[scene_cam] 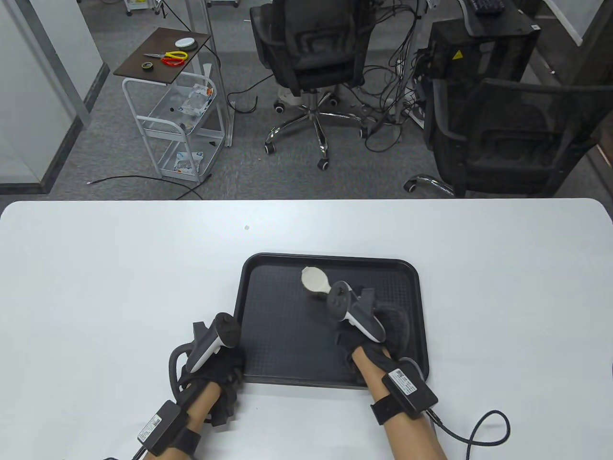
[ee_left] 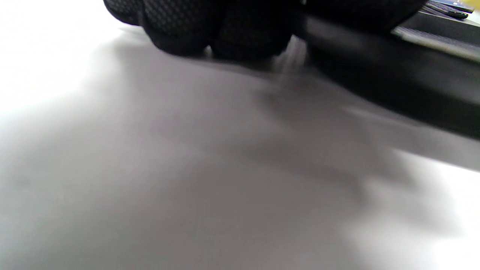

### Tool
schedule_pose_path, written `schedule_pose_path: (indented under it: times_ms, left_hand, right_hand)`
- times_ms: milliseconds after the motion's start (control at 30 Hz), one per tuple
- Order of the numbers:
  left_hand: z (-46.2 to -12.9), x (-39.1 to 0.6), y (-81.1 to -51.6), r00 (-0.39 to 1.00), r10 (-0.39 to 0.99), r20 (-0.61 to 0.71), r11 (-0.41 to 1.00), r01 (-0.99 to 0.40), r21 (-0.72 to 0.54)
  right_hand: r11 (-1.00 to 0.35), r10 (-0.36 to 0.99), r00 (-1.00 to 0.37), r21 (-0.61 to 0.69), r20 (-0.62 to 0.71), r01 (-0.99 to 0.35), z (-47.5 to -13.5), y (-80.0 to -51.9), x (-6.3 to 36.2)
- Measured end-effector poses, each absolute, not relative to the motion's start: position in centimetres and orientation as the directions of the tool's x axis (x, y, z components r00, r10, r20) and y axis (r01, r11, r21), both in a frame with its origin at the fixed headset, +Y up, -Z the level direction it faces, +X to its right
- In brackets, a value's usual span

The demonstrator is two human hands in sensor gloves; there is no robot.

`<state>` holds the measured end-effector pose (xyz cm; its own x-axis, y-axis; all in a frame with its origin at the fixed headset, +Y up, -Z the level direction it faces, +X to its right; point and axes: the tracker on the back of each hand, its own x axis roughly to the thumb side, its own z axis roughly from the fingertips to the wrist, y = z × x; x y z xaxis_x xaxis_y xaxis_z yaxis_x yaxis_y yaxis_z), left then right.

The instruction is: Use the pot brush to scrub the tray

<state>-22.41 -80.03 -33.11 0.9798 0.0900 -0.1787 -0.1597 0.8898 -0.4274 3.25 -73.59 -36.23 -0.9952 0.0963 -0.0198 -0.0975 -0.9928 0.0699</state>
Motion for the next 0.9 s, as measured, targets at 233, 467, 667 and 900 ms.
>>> schedule_pose_path:
  times_ms: [233,467,667,900]
  left_hand:
    - [-33.1,-22.4,-80.0,0.98,0.089,-0.179,0.89,-0.158,-0.427]
    - [-33.1,-22.4,-80.0,0.98,0.091,-0.176,0.889,-0.16,-0.429]
    - [-33.1,-22.4,-80.0,0.98,0.09,-0.176,0.89,-0.159,-0.428]
    - [-33.1,-22.4,-80.0,0.98,0.091,-0.177,0.89,-0.16,-0.428]
  right_hand:
    - [-0.984,0.132,-0.99,0.125,0.057,-0.125,-35.9,-74.9,-3.0]
    - [-0.987,0.12,-0.992,0.118,0.047,-0.114,-35.6,-75.5,-1.3]
    - [-0.984,0.119,-0.986,0.121,-0.114,-0.133,-35.6,-75.4,6.2]
    - [-0.986,0.078,-0.947,0.113,-0.312,-0.119,-34.7,-75.0,16.2]
